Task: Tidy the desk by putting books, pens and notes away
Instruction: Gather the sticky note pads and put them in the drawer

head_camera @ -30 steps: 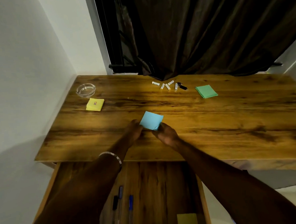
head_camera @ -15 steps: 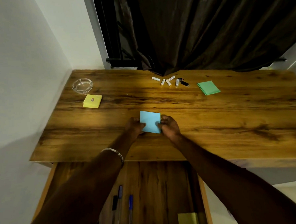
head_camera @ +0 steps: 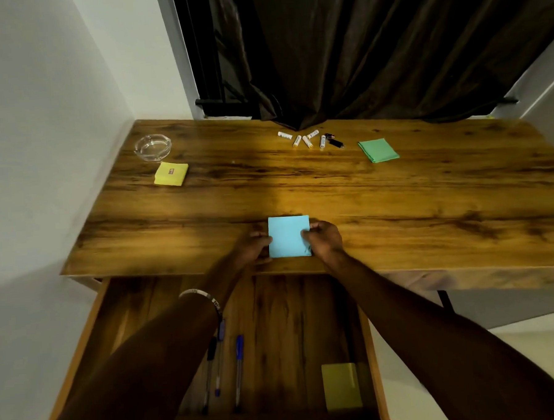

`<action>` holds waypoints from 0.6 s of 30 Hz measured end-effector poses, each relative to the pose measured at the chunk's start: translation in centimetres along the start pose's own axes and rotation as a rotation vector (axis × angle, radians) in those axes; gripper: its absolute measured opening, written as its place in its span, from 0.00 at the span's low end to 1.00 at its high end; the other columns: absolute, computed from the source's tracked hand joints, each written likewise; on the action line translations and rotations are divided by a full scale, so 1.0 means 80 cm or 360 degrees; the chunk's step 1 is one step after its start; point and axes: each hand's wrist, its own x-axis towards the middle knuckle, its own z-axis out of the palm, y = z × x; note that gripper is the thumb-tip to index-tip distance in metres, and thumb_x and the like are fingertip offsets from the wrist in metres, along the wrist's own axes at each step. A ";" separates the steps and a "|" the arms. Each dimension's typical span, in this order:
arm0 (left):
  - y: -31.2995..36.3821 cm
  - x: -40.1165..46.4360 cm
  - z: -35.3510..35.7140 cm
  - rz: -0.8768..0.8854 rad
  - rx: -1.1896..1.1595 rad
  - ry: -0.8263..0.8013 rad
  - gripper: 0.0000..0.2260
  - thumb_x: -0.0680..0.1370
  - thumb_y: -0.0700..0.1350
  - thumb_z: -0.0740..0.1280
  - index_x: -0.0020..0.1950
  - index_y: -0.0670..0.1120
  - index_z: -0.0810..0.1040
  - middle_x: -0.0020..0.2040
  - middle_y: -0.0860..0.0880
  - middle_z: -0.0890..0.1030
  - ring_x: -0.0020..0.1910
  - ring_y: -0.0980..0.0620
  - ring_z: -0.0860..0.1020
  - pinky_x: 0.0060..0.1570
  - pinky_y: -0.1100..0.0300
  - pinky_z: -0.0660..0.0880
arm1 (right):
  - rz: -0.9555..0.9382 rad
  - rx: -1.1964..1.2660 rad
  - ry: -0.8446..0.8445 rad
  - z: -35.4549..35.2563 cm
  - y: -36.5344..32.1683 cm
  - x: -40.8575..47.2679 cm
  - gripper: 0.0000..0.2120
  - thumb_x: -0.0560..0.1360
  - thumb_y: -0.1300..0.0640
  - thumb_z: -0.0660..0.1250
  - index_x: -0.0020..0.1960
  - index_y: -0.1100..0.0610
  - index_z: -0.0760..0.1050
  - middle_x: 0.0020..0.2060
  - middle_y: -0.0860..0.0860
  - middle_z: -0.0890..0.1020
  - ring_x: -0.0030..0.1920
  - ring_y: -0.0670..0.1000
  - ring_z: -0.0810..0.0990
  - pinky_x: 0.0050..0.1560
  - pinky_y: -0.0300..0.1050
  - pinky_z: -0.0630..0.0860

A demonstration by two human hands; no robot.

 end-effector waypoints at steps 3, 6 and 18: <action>-0.024 -0.022 0.005 0.0058 0.0004 -0.0020 0.11 0.79 0.38 0.64 0.61 0.40 0.73 0.53 0.43 0.77 0.40 0.54 0.77 0.35 0.64 0.78 | 0.0028 -0.0014 -0.0022 -0.013 0.019 -0.023 0.05 0.70 0.56 0.72 0.44 0.56 0.81 0.46 0.55 0.85 0.48 0.54 0.82 0.51 0.46 0.78; -0.046 -0.041 0.011 0.0081 0.0026 -0.0047 0.13 0.78 0.40 0.67 0.62 0.39 0.75 0.53 0.43 0.79 0.42 0.53 0.79 0.37 0.63 0.79 | 0.0113 -0.0026 -0.0070 -0.026 0.047 -0.038 0.08 0.66 0.48 0.71 0.36 0.53 0.79 0.41 0.54 0.85 0.44 0.56 0.84 0.48 0.55 0.82; -0.188 -0.088 0.047 -0.0019 0.0199 0.0044 0.05 0.76 0.37 0.68 0.44 0.46 0.76 0.39 0.47 0.79 0.33 0.56 0.78 0.30 0.66 0.75 | 0.0083 -0.0595 -0.0264 -0.054 0.128 -0.113 0.18 0.73 0.60 0.67 0.62 0.58 0.71 0.58 0.59 0.78 0.58 0.59 0.78 0.57 0.53 0.78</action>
